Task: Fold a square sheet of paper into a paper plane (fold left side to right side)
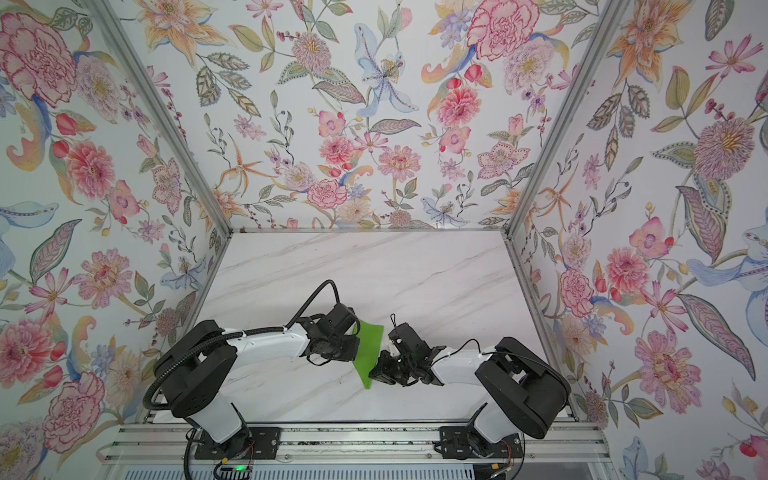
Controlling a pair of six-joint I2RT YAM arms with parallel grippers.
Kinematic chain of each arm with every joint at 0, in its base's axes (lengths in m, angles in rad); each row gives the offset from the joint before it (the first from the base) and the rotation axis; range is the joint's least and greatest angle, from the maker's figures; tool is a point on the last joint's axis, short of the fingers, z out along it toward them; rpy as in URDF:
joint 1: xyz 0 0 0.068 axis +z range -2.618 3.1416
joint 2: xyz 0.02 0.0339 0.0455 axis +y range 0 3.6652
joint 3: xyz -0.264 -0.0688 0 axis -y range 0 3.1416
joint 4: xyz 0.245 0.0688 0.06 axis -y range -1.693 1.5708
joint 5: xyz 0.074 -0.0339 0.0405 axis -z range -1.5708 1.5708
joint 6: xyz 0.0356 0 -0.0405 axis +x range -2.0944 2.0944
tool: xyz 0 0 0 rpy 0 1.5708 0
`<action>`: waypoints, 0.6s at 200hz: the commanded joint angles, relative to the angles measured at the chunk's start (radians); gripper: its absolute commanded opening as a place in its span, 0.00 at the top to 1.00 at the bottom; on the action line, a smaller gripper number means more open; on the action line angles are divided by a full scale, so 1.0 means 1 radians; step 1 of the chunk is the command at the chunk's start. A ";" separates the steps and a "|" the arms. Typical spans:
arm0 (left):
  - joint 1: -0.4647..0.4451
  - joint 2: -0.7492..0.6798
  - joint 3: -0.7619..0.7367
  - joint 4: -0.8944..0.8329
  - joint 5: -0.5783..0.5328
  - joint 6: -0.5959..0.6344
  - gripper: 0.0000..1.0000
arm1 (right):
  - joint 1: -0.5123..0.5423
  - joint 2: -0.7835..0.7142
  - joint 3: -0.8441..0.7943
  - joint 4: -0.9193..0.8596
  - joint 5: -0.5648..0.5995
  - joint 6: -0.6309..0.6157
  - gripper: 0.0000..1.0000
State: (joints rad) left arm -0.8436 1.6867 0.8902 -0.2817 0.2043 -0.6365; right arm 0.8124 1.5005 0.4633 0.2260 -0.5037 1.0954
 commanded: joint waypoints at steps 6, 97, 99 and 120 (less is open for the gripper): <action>-0.005 -0.030 0.001 -0.060 0.010 0.004 1.00 | 0.003 0.020 0.003 -0.040 0.030 -0.024 1.00; -0.009 -0.090 0.057 -0.084 0.090 0.000 1.00 | 0.021 0.074 0.051 -0.122 0.040 -0.107 1.00; -0.009 -0.087 0.059 -0.085 0.091 0.000 1.00 | 0.021 0.074 0.052 -0.123 0.040 -0.107 1.00; -0.011 -0.068 0.077 -0.097 0.092 0.006 1.00 | 0.027 0.083 0.061 -0.134 0.040 -0.120 1.00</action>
State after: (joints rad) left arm -0.8440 1.6192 0.9291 -0.3447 0.2657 -0.6365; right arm 0.8257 1.5486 0.5182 0.1787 -0.4973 1.0153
